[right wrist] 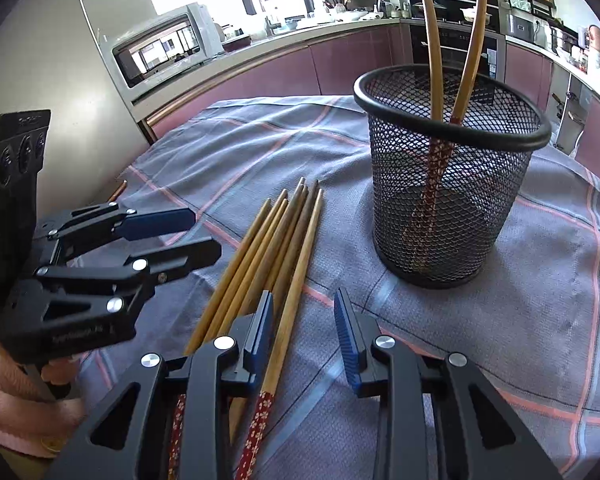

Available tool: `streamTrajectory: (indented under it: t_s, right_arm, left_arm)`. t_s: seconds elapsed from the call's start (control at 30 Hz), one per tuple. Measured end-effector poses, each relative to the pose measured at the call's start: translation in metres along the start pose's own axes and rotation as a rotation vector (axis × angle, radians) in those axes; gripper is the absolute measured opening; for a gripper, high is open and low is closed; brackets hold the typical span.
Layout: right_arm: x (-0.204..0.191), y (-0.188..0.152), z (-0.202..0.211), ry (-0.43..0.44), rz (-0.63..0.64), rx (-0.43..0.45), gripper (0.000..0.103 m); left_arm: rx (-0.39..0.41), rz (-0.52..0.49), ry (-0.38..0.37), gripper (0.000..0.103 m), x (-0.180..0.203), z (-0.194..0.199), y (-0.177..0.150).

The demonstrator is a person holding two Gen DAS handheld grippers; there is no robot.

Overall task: Organize utensils
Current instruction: 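Move both open tools back to the chopstick pile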

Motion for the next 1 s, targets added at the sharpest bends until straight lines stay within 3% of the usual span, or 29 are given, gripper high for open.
streamTrajectory:
  t_s: [0.6,1.0]
  right_arm:
    - [-0.003,0.007,-0.011,-0.040,0.011,0.000,0.026]
    - [-0.006,0.013,-0.018,-0.073,0.031,-0.004,0.025]
  left_arm:
    - [-0.067,-0.012,-0.009,0.042,-0.001,-0.021,-0.002]
    - [-0.093,-0.033,-0.008,0.034,-0.001,-0.028,-0.001]
Point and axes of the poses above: each gripper's, at about its wrist camera, not at the fingertips, and z roughly against the way its jaws point, x to its right, y to its top, the point moved 3 cm from there along -z, roughly the way its jaws point, and after that the axes turned 4 degrees about -x, right-handed, at the moved point
